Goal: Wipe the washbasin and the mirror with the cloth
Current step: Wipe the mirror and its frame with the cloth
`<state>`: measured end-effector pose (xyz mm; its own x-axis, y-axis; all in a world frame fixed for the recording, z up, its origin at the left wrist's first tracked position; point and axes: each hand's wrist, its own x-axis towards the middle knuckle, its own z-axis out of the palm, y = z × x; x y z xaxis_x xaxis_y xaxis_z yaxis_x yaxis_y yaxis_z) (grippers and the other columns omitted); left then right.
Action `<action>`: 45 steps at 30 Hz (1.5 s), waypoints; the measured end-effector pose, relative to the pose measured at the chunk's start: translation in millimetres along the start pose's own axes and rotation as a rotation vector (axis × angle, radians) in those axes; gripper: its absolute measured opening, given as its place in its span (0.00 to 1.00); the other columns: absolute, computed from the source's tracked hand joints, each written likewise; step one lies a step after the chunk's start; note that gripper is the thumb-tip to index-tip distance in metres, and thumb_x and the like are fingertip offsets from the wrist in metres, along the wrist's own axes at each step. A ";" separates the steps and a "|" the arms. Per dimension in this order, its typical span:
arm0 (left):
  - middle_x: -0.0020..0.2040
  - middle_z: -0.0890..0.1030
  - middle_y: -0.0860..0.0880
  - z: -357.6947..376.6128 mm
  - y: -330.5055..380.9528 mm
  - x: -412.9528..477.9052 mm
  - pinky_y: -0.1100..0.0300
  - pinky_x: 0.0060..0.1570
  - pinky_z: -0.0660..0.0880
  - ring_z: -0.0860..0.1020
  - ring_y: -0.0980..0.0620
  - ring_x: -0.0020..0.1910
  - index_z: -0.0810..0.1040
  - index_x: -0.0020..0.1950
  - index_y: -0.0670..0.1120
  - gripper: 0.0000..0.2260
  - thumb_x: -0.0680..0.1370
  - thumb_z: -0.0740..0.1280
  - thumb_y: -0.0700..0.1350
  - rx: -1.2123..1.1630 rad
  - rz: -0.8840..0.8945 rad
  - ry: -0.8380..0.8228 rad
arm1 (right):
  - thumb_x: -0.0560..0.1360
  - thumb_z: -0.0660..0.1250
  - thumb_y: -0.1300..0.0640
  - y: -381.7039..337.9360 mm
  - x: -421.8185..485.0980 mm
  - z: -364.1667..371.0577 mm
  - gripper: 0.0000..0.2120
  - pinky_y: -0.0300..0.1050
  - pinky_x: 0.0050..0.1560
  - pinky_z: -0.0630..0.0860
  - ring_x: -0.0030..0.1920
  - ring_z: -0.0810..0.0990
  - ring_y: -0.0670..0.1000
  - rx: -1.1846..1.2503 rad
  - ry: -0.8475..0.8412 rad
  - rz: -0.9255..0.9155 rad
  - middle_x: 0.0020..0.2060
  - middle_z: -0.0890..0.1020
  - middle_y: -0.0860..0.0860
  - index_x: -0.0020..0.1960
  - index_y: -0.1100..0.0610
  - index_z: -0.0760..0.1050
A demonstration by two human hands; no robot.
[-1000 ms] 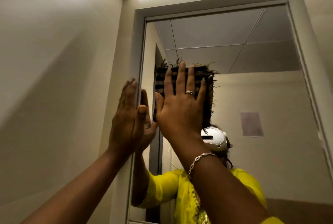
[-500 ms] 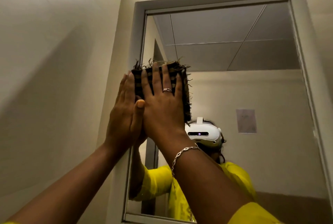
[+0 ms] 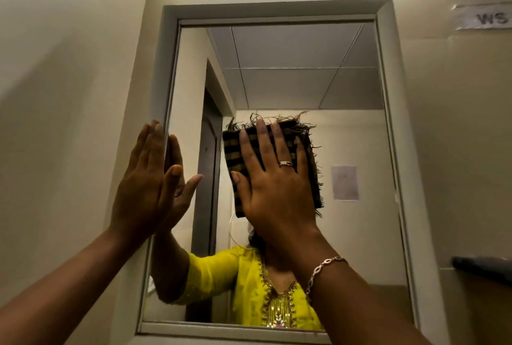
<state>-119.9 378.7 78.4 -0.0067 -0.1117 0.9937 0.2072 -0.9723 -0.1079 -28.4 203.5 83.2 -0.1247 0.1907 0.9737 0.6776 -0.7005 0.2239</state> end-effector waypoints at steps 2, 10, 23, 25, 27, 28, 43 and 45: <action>0.72 0.59 0.32 -1.1 4.1 -2.0 0.44 0.66 0.61 0.55 0.40 0.72 0.55 0.71 0.30 0.38 0.79 0.41 0.63 -0.024 -0.006 0.008 | 0.77 0.50 0.45 13.2 -4.6 -3.7 0.27 0.58 0.70 0.48 0.74 0.55 0.57 -0.005 0.000 0.006 0.73 0.60 0.56 0.74 0.53 0.58; 0.73 0.58 0.33 0.1 1.3 -11.5 0.44 0.67 0.61 0.53 0.43 0.73 0.53 0.72 0.32 0.35 0.80 0.42 0.61 0.012 0.010 0.005 | 0.78 0.46 0.43 76.2 -22.4 -23.7 0.27 0.56 0.71 0.47 0.74 0.53 0.56 -0.083 0.007 0.095 0.74 0.58 0.54 0.74 0.52 0.55; 0.72 0.59 0.32 -3.2 5.8 -11.4 0.42 0.67 0.62 0.54 0.40 0.72 0.54 0.72 0.31 0.37 0.79 0.41 0.63 -0.066 -0.035 0.018 | 0.78 0.45 0.43 99.3 -42.6 -30.3 0.28 0.55 0.70 0.50 0.74 0.56 0.58 -0.158 0.081 0.218 0.74 0.59 0.56 0.74 0.53 0.56; 0.73 0.58 0.33 -2.2 4.5 -11.8 0.46 0.69 0.60 0.54 0.42 0.73 0.54 0.72 0.31 0.37 0.79 0.41 0.63 -0.088 -0.049 0.023 | 0.78 0.44 0.43 94.0 -50.5 -29.0 0.28 0.57 0.70 0.50 0.74 0.54 0.58 -0.153 0.076 0.261 0.74 0.57 0.56 0.75 0.53 0.54; 0.73 0.58 0.34 0.9 0.6 -11.4 0.55 0.72 0.55 0.54 0.42 0.73 0.55 0.72 0.32 0.37 0.79 0.41 0.63 -0.103 -0.056 0.016 | 0.78 0.45 0.43 86.7 -58.5 -27.1 0.28 0.57 0.70 0.49 0.74 0.53 0.58 -0.151 0.072 0.295 0.75 0.56 0.57 0.75 0.53 0.53; 0.74 0.58 0.34 1.9 -0.9 -11.2 0.62 0.73 0.51 0.54 0.42 0.73 0.55 0.73 0.32 0.37 0.79 0.42 0.63 -0.090 -0.053 0.011 | 0.78 0.45 0.43 82.5 -61.7 -25.7 0.28 0.58 0.70 0.49 0.74 0.53 0.59 -0.151 0.070 0.313 0.75 0.56 0.57 0.75 0.53 0.52; 0.71 0.60 0.31 -15.3 18.4 -11.6 0.45 0.70 0.60 0.60 0.34 0.71 0.56 0.70 0.28 0.48 0.73 0.41 0.72 -0.352 -0.055 0.034 | 0.78 0.47 0.43 -42.5 -58.9 7.0 0.29 0.59 0.70 0.45 0.73 0.51 0.59 -0.074 0.035 0.290 0.74 0.57 0.59 0.75 0.55 0.53; 0.71 0.60 0.31 -16.4 18.3 -12.3 0.42 0.69 0.61 0.60 0.34 0.71 0.56 0.70 0.29 0.48 0.73 0.42 0.72 -0.394 -0.061 0.035 | 0.78 0.49 0.43 -61.1 -55.8 12.8 0.29 0.58 0.70 0.43 0.73 0.49 0.59 -0.042 0.021 0.263 0.74 0.56 0.59 0.75 0.55 0.53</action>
<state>-132.1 359.0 63.7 -0.0419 -0.0516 0.9978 -0.1856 -0.9809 -0.0585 -53.6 244.5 14.6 0.0364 -0.0152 0.9992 0.6577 -0.7525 -0.0354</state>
